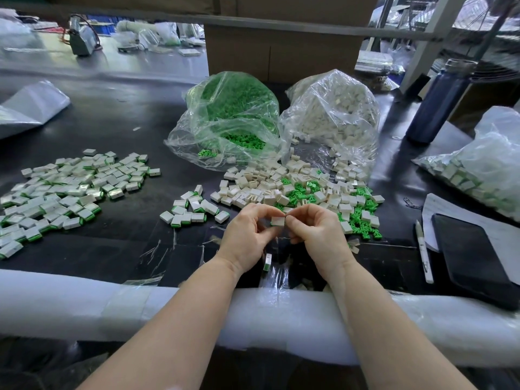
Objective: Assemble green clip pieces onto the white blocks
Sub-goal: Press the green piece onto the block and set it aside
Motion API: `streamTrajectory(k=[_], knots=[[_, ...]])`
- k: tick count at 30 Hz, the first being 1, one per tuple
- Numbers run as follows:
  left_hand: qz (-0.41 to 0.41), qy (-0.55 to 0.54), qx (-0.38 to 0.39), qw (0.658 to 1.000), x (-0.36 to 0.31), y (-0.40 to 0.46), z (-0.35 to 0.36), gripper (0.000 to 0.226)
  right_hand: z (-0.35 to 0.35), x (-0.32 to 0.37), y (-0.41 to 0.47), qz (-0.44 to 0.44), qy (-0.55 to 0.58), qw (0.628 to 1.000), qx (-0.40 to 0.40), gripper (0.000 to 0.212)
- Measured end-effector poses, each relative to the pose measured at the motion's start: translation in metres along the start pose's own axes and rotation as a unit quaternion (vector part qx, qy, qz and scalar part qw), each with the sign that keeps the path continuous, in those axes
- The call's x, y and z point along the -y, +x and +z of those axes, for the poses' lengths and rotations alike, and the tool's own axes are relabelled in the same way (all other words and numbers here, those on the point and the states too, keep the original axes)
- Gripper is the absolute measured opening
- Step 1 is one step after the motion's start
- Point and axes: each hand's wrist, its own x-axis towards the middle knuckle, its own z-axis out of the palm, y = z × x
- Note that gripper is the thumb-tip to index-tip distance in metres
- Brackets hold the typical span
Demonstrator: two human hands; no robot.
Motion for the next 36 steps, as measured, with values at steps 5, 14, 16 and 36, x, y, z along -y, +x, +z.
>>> streamTrajectory(k=[5,14,16,36], knots=[[-0.025,-0.022,-0.004,0.999,0.0,0.001,-0.001,0.012,-0.002,0.001,-0.001,-0.002,0.028,1.0,0.009,0.008],[-0.061,-0.046,0.031,0.997,-0.004,0.0,-0.002,0.007,0.0,0.0,-0.001,-0.006,-0.033,0.999,0.012,0.007],[-0.063,-0.049,0.028,0.996,-0.005,0.0,-0.002,0.008,0.001,0.0,-0.002,-0.009,-0.032,0.999,0.013,0.008],[-0.07,-0.065,0.019,0.995,-0.015,-0.002,-0.004,0.016,0.0,0.003,-0.003,-0.035,0.01,0.999,0.04,0.011]])
